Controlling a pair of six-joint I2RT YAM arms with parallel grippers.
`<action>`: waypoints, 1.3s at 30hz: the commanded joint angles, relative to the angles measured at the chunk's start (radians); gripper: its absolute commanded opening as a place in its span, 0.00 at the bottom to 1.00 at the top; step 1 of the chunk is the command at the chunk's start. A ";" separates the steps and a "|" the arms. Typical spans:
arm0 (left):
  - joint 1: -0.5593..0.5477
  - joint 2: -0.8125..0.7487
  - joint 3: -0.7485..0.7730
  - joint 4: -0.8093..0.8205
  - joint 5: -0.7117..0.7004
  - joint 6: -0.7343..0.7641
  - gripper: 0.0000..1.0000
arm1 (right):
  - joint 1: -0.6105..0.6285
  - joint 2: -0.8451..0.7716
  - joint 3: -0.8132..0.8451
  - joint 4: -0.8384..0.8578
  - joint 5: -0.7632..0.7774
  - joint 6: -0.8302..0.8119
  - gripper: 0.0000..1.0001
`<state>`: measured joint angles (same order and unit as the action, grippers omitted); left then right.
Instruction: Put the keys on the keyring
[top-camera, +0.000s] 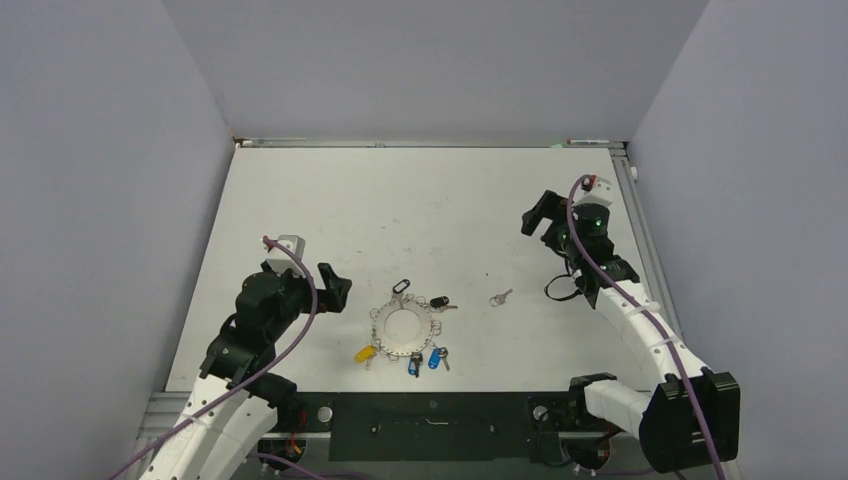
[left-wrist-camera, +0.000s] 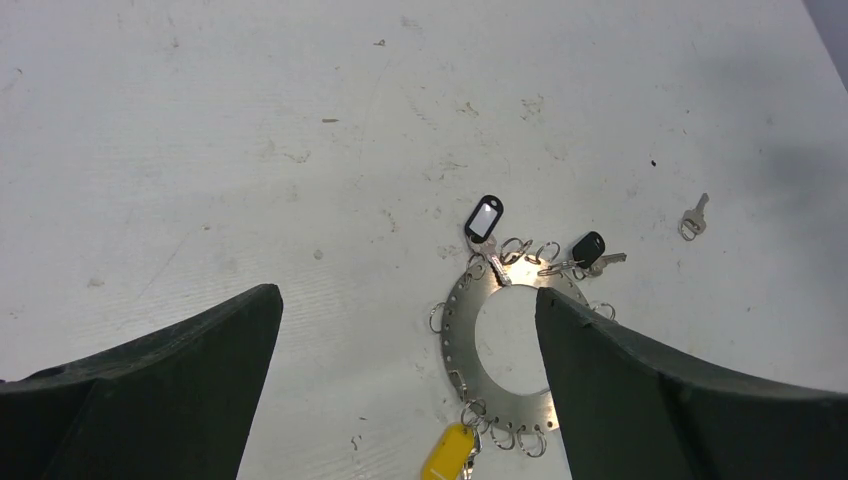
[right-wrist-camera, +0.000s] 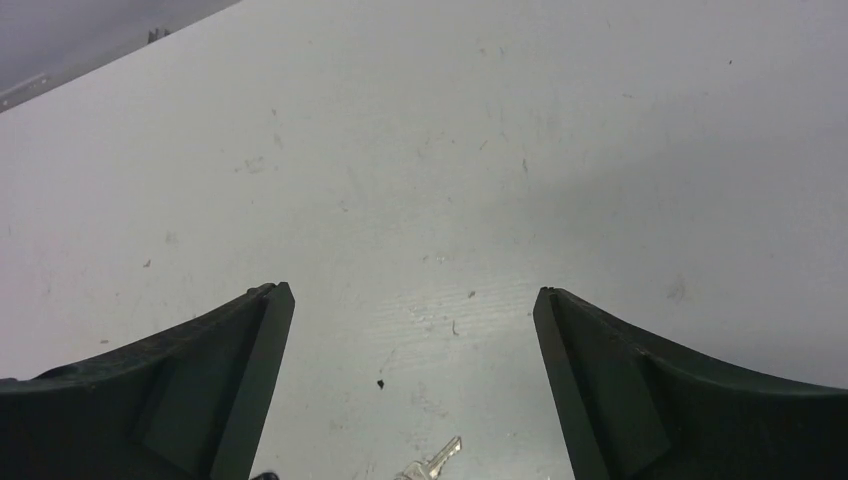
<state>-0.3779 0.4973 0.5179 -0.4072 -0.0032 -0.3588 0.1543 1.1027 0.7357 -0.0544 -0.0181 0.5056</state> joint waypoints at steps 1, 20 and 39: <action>0.004 -0.017 0.032 0.031 0.003 0.006 0.96 | 0.031 -0.059 0.006 -0.103 -0.015 0.050 0.98; 0.003 -0.049 0.031 0.028 0.003 0.004 0.96 | 0.805 0.014 0.174 -0.273 0.237 -0.106 0.85; 0.007 -0.135 0.036 0.008 -0.091 0.006 0.96 | 1.294 0.492 0.304 -0.190 0.291 -0.254 0.58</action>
<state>-0.3767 0.3866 0.5179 -0.4160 -0.0555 -0.3580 1.4410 1.5581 0.9806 -0.3145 0.2584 0.2958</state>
